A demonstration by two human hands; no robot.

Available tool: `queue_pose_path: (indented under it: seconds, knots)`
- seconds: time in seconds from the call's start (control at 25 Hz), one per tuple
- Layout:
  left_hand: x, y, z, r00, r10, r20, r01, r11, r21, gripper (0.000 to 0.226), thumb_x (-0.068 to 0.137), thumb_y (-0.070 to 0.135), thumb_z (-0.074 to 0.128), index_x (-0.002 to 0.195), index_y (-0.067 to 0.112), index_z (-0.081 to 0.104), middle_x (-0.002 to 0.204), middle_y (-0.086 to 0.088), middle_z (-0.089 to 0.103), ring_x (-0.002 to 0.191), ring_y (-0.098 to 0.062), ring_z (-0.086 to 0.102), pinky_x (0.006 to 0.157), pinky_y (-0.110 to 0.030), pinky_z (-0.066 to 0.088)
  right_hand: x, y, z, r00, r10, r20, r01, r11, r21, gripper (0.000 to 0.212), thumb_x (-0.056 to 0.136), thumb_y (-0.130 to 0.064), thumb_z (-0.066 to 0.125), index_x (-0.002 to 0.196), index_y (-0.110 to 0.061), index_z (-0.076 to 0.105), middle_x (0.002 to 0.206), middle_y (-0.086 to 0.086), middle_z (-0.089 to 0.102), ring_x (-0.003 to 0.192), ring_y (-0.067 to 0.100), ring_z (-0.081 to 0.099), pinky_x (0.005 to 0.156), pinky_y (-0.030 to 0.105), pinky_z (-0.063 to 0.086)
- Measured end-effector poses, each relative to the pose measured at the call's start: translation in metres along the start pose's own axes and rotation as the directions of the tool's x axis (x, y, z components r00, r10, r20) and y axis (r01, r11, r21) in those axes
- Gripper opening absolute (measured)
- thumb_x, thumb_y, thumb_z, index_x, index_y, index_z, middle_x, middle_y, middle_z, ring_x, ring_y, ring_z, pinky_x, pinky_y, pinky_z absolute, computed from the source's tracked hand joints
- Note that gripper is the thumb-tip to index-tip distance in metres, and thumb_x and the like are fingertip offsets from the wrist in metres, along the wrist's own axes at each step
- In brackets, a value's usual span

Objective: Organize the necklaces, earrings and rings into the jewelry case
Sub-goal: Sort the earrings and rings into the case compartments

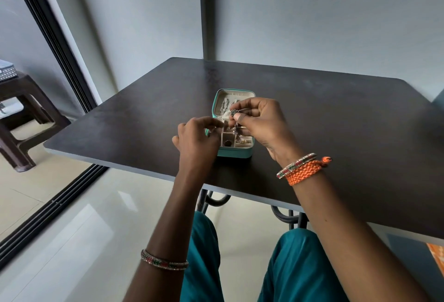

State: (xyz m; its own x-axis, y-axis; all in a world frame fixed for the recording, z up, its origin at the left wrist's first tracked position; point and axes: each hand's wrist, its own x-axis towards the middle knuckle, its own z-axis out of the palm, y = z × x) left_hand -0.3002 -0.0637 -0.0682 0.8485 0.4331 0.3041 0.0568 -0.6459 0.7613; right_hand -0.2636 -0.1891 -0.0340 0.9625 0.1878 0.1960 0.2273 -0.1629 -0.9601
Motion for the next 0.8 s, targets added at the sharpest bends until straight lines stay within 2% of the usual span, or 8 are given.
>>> queue_pose_path:
  seconds: [0.08,0.12,0.16,0.24,0.4,0.48,0.68,0.8]
  knots:
    - [-0.001,-0.007,-0.005,0.996,0.016,-0.086,-0.024,0.996,-0.088,0.018,0.087,0.017,0.06,0.091,0.029,0.073,0.098,0.005,0.07,0.105,-0.013,0.053,0.09,-0.033,0.039,-0.001,0.003,0.006,1.0,0.03,0.01,-0.03,1.0,0.009,0.021,0.086,0.004,0.061,0.081,-0.015,0.066,0.077,0.009,0.071,0.074,0.016,0.072,0.069,0.034,0.059]
    - [-0.002,-0.01,-0.007,0.994,0.024,-0.109,-0.04,0.989,-0.144,0.018,0.087,0.014,0.06,0.09,0.027,0.073,0.093,0.006,0.07,0.097,-0.002,0.055,0.087,-0.023,0.043,-0.001,0.005,0.01,0.999,0.052,0.013,-0.052,0.998,0.021,0.021,0.086,0.004,0.061,0.08,-0.016,0.066,0.077,0.008,0.071,0.074,0.016,0.072,0.068,0.034,0.06]
    - [-0.004,-0.012,-0.008,0.993,0.032,-0.112,-0.052,0.982,-0.184,0.018,0.087,0.011,0.06,0.09,0.024,0.074,0.089,0.007,0.069,0.089,0.008,0.055,0.079,-0.007,0.041,-0.002,0.006,0.014,0.997,0.073,0.015,-0.074,0.997,0.038,0.02,0.086,0.003,0.062,0.079,-0.016,0.065,0.077,0.008,0.071,0.075,0.017,0.072,0.068,0.035,0.06]
    - [-0.008,-0.017,-0.006,0.992,0.05,-0.117,-0.075,0.974,-0.216,0.017,0.086,0.007,0.061,0.091,0.018,0.074,0.085,0.007,0.067,0.08,0.02,0.05,0.068,0.004,0.034,-0.003,0.01,0.019,0.997,0.081,0.012,-0.082,0.996,0.022,0.019,0.084,0.001,0.065,0.077,-0.017,0.063,0.075,0.007,0.07,0.073,0.018,0.072,0.069,0.036,0.06]
    - [-0.008,-0.03,0.002,0.983,0.068,-0.168,-0.101,0.976,-0.195,0.017,0.084,0.009,0.062,0.089,0.02,0.074,0.087,0.005,0.069,0.083,-0.002,0.057,0.07,0.0,0.035,-0.006,0.013,0.018,0.997,-0.075,-0.013,0.063,0.912,-0.405,0.012,0.08,-0.015,0.073,0.071,-0.02,0.066,0.068,-0.005,0.07,0.061,0.0,0.064,0.059,0.014,0.048]
    - [-0.008,-0.031,0.002,0.986,0.065,-0.156,-0.093,0.979,-0.182,0.017,0.084,0.01,0.062,0.09,0.022,0.073,0.087,0.007,0.067,0.088,-0.006,0.056,0.07,-0.002,0.035,-0.006,0.013,0.017,0.997,-0.075,0.002,0.066,0.854,-0.516,0.005,0.079,-0.02,0.074,0.075,-0.018,0.072,0.071,-0.005,0.07,0.067,0.002,0.063,0.059,0.014,0.044]
    - [-0.01,-0.029,-0.001,0.992,0.045,-0.119,-0.073,0.966,-0.249,0.017,0.086,0.009,0.061,0.089,0.021,0.073,0.076,0.017,0.063,0.074,0.006,0.058,0.061,0.0,0.039,0.006,0.019,0.014,0.999,0.049,0.014,-0.033,0.827,-0.561,0.009,0.079,-0.022,0.075,0.081,-0.014,0.074,0.075,-0.008,0.062,0.075,0.007,0.056,0.066,0.02,0.041]
    - [-0.011,-0.029,-0.002,0.992,0.026,-0.121,-0.058,0.963,-0.263,0.016,0.087,0.01,0.062,0.089,0.023,0.072,0.074,0.024,0.06,0.071,0.014,0.057,0.057,-0.001,0.04,0.015,0.026,0.011,0.995,-0.048,-0.086,-0.007,0.835,-0.551,0.01,0.078,-0.022,0.075,0.081,-0.017,0.067,0.072,-0.011,0.053,0.077,0.011,0.054,0.067,0.022,0.04]
